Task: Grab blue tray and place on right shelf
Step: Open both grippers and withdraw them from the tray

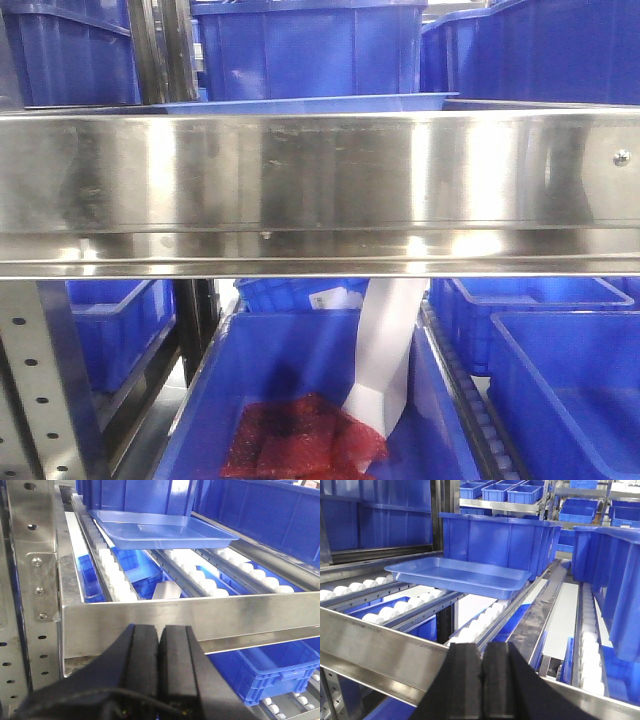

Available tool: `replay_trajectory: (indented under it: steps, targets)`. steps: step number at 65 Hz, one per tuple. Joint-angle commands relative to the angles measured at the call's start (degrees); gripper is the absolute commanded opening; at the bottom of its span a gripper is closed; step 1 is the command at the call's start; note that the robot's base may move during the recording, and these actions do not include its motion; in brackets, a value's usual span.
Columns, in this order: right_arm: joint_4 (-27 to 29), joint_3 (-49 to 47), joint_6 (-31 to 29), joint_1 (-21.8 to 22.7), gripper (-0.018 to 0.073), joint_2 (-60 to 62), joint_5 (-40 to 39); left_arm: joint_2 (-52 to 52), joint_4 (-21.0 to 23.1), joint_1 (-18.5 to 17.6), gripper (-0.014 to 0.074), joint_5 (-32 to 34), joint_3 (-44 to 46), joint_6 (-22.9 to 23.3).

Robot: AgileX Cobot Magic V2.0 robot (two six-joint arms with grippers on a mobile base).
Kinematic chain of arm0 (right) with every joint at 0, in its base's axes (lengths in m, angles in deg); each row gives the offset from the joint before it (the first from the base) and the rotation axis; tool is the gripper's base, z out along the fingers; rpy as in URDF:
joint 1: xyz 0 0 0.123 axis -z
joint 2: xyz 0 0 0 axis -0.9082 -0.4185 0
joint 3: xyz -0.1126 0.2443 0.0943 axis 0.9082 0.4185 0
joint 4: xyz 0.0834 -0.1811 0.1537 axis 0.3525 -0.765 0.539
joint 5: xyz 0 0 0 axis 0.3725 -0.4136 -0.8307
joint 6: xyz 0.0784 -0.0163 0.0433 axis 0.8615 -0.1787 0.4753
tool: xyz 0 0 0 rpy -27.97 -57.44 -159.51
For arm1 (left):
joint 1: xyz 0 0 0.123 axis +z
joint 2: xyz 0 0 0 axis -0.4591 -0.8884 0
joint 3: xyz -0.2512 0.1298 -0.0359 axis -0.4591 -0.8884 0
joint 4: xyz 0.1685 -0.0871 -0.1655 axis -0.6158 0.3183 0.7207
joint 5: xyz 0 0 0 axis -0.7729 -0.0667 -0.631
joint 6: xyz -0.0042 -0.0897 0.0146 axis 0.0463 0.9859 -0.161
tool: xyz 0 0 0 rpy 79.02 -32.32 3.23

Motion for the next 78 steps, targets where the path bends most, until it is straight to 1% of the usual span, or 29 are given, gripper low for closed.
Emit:
replay_trajectory:
  steps: [1, 19, 22, 26, 28, 31, 35, 43, 47, 53, 58, 59, 60, 62, 71, 78]
  targets:
    - [-1.2, -1.6, -0.8, -0.1, 0.0056, -0.6, -5.5, -0.5, 0.0, -0.5, -0.0048, 4.9, 1.5, -0.2]
    - [-1.2, -1.6, -0.8, -0.1, 0.0056, -0.6, -5.5, -0.5, 0.0, -0.5, -0.0048, 4.9, 1.1, -0.2]
    - [-1.2, -1.6, -0.8, -0.1, 0.0056, -0.6, -5.5, -0.5, 0.0, 0.2, -0.0048, 4.9, 0.8, -0.2]
    - [-1.2, -1.6, -0.8, -0.1, 0.0056, -0.6, -5.5, -0.4, -2.2, 2.9, -0.0048, 4.3, 0.3, -0.2]
    - [-1.2, -1.6, -0.8, -0.1, 0.0056, -0.6, -5.5, 0.1, -2.2, 4.8, -0.0048, 4.4, -0.3, -0.3]
    - [-1.2, -1.6, -0.8, -0.1, 0.0056, -0.6, -5.5, 1.4, -2.2, 8.1, -0.0048, 5.2, -1.6, -1.9]
    - [-1.2, -1.6, -0.8, -0.1, 0.0056, -0.6, -5.5, 3.6, -2.2, 12.4, -0.0048, 7.3, -4.3, -3.2]
    - [-1.2, -1.6, -0.8, -0.1, 0.0056, -0.6, -5.5, 9.4, -1.6, 19.8, -0.0048, 14.3, -12.0, -3.2]
    - [-1.2, -1.6, -0.8, -0.1, 0.0056, -0.6, -5.5, 12.2, -1.6, 22.4, -0.0048, 17.8, -16.2, -3.2]
    - [-1.2, -1.6, -0.8, -0.1, 0.0056, -0.6, -5.5, 11.8, -1.6, 25.0, -0.0048, 25.6, -22.7, -3.2]
    - [-1.2, -1.6, -0.8, -0.1, 0.0056, -0.6, -5.3, 12.1, -1.6, 25.4, -0.0048, 32.9, -28.4, -3.2]
    - [-1.2, -1.6, -0.8, -0.1, 0.0056, -0.6, -5.3, 12.1, -1.6, 25.4, -0.0048, 35.2, -29.8, -3.2]
    - [-1.2, -1.6, -0.8, -0.1, 0.0056, -0.6, -5.3, 12.1, -1.6, 25.4, -0.0048, 34.4, -29.9, -3.2]
    - [-1.2, -1.6, -0.8, -0.1, 0.0056, -0.6, -5.3, 12.1, -1.6, 25.3, -0.0048, 30.2, -28.9, -3.1]
    - [-1.2, -1.6, -0.8, -0.1, 0.0056, -0.6, -5.3, 12.1, -1.6, 23.6, -0.0048, 31.8, -29.3, -3.1]
    - [-1.2, -1.6, -0.8, 0.0, 0.0056, -0.6, -5.3, 12.1, -1.6, 23.2, -0.0048, 31.9, -29.3, -3.1]
